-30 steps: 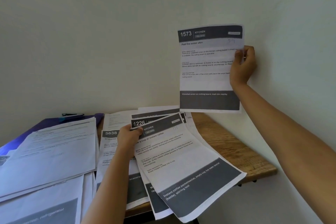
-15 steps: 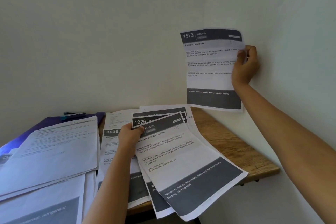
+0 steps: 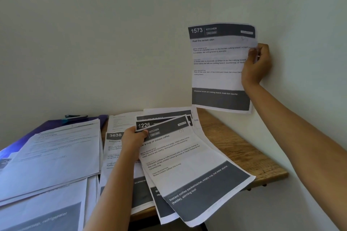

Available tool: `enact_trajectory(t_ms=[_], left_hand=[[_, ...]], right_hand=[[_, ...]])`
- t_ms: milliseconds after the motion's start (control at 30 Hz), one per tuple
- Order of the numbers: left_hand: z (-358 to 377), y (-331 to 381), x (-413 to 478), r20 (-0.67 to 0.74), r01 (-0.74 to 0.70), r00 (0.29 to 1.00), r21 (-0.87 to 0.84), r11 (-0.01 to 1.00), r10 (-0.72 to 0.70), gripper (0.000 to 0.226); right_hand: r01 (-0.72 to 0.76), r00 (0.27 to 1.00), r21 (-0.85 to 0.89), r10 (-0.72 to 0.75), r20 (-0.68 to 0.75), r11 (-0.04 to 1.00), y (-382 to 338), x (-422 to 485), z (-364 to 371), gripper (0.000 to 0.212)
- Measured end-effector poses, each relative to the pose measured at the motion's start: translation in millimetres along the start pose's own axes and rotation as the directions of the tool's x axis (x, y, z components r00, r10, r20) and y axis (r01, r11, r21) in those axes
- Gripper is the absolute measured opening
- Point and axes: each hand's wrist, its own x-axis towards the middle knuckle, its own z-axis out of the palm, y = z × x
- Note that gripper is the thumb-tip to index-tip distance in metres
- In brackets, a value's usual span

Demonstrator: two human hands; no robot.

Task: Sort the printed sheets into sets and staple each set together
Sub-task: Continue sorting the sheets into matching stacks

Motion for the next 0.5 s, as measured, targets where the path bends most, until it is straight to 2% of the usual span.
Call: enact_trajectory(t_ms=[167, 333, 500], left_hand=[[-0.4, 0.0, -1.3, -0.001, 0.014, 1.0, 0.003, 1.0, -0.014, 0.011], [-1.3, -0.9, -1.4, -0.01, -0.002, 1.0, 0.006, 1.0, 0.002, 0.007], [-1.6, 0.6, -1.4, -0.004, 0.018, 1.0, 0.009, 1.0, -0.018, 0.005]], right_hand=[[0.015, 0.999, 0.015, -0.014, -0.034, 1.0, -1.9, 1.4, -0.2, 0.016], [0.042, 0.999, 0.001, -0.042, -0.006, 0.999, -0.7, -1.4, -1.3, 0.011], [0.044, 0.999, -0.024, -0.044, 0.0, 0.999, 5.0, -5.2, 0.9, 0.017]])
